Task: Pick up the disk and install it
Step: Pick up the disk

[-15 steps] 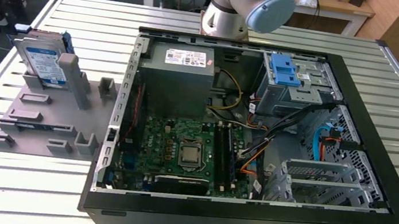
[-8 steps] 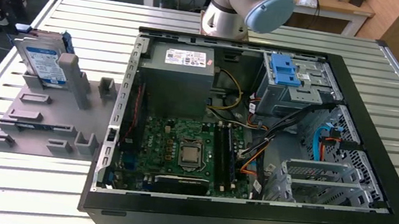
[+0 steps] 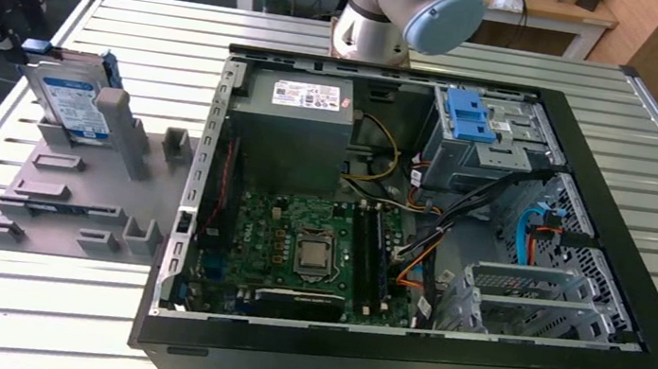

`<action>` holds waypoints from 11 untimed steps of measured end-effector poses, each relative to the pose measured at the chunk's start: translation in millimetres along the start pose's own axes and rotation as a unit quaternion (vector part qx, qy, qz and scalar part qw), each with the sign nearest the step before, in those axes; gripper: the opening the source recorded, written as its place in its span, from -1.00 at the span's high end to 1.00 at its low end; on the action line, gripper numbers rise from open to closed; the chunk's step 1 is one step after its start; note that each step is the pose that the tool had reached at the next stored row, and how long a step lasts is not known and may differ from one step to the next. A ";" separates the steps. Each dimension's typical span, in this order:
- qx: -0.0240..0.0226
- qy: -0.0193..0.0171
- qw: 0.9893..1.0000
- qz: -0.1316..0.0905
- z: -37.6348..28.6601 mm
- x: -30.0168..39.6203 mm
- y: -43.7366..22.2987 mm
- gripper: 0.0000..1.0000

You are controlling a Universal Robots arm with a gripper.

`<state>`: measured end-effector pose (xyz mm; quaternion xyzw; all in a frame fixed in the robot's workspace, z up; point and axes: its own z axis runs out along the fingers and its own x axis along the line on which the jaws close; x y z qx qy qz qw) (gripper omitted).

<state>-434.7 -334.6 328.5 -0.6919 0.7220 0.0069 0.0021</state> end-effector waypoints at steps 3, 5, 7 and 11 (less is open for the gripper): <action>0.000 0.000 1.000 0.000 2.8 -0.3 0.9 -0.21; 0.000 0.000 1.000 0.000 3.2 -0.6 1.0 -0.21; 0.000 0.000 1.000 0.000 3.4 -0.8 1.0 -0.21; 0.000 0.000 1.000 0.000 3.6 -1.0 1.0 -0.21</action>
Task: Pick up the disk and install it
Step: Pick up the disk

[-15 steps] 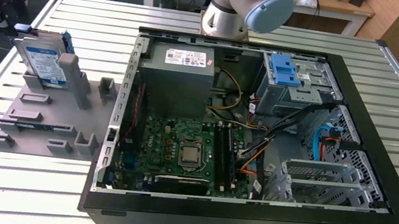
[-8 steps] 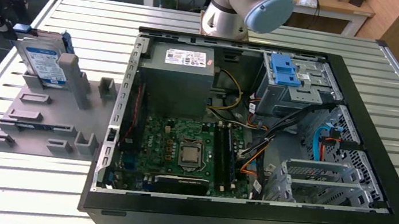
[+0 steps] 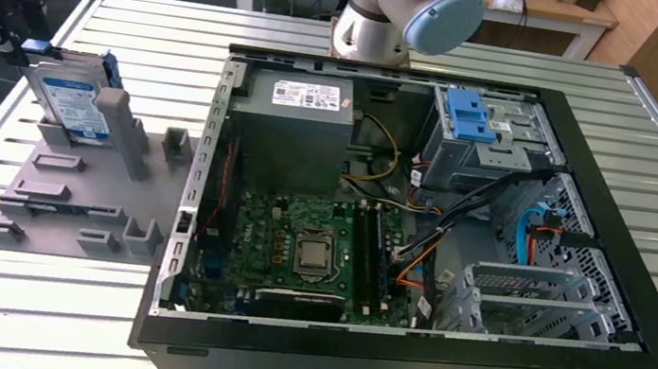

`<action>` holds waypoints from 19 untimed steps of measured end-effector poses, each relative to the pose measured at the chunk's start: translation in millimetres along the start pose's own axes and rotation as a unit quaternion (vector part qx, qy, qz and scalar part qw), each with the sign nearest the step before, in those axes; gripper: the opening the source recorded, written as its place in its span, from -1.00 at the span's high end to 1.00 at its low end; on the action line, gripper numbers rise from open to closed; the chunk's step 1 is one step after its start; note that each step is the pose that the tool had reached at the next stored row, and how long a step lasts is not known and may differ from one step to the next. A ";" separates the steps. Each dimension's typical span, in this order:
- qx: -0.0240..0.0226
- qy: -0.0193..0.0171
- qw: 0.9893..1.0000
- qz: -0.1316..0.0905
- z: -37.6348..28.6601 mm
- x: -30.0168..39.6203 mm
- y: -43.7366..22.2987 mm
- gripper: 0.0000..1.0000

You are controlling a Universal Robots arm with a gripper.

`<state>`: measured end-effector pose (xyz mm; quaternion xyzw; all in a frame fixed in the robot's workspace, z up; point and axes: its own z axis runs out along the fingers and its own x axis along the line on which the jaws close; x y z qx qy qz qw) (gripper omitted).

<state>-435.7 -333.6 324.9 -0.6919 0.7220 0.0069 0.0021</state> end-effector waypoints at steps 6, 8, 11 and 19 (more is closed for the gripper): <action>0.000 0.001 1.000 0.000 0.6 -0.6 0.0 -0.21; 0.000 0.001 1.000 0.000 1.2 -1.1 0.0 -0.21; 0.000 0.001 1.000 0.000 2.7 -2.3 0.1 -0.21; 0.000 0.000 1.000 -0.010 10.7 -4.5 1.8 -0.21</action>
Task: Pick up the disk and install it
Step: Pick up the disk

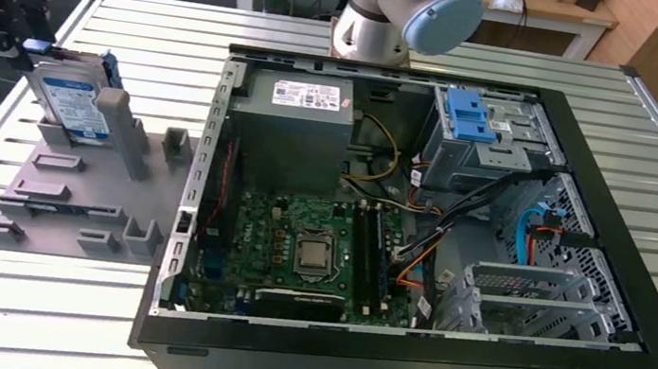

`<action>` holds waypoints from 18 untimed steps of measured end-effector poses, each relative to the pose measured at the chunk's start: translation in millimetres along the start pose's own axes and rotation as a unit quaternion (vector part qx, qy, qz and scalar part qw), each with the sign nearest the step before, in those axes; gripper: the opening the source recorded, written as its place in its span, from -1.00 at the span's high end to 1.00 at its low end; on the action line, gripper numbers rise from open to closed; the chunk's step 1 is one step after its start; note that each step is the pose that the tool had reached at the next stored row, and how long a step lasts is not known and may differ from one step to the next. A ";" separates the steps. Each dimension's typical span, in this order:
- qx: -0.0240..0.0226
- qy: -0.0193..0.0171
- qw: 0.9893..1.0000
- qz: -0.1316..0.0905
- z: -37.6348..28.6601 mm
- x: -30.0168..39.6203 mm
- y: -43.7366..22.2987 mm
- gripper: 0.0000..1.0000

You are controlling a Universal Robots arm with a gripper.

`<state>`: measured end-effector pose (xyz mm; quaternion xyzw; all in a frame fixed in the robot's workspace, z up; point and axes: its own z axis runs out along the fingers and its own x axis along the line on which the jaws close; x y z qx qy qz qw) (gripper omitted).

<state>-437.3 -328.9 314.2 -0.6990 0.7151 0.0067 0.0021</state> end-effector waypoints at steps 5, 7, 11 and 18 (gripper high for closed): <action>-0.001 0.000 1.000 0.000 9.2 -5.0 2.0 -0.21; -0.001 0.000 1.000 0.000 12.8 -5.0 2.1 -0.21; -0.002 0.000 1.000 0.000 16.2 -4.4 2.3 -0.21; -0.002 0.000 1.000 0.000 19.1 -0.4 2.2 -0.21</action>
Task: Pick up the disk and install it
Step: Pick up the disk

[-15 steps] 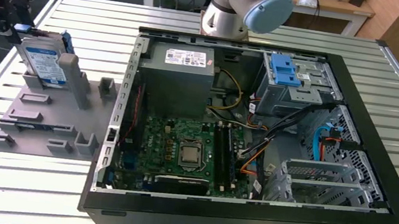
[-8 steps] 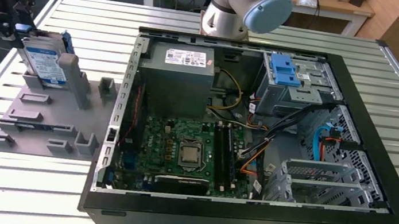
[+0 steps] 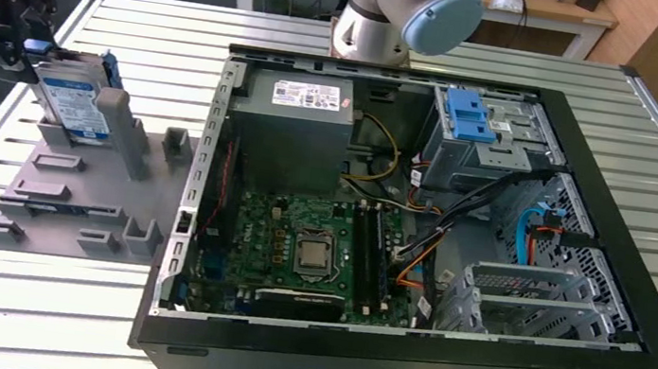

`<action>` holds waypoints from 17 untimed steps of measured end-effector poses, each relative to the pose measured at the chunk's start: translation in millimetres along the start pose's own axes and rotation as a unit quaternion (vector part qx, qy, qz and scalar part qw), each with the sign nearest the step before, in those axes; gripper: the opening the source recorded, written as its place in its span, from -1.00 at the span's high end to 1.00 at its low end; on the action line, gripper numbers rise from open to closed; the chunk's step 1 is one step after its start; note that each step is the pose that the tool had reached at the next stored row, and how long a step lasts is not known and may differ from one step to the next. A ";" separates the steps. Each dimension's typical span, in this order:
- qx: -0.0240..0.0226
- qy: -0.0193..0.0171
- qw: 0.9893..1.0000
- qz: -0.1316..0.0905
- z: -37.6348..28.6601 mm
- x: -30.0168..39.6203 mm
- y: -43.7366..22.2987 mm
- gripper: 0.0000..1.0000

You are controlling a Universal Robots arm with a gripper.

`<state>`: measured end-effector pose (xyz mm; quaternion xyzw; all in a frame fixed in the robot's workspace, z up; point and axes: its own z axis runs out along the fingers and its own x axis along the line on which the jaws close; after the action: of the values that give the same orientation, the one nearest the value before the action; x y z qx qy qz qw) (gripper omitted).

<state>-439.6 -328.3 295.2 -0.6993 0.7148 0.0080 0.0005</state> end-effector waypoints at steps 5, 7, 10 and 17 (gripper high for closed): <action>0.000 0.000 1.000 0.000 4.3 0.3 0.0 -0.21; 0.000 0.000 1.000 0.000 5.0 0.2 0.0 -0.21; 0.000 0.000 1.000 0.000 5.9 0.1 0.1 -0.21; 0.000 0.000 1.000 0.000 7.5 0.2 0.1 -0.04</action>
<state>-439.8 -328.3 287.7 -0.6994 0.7147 0.0080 0.0002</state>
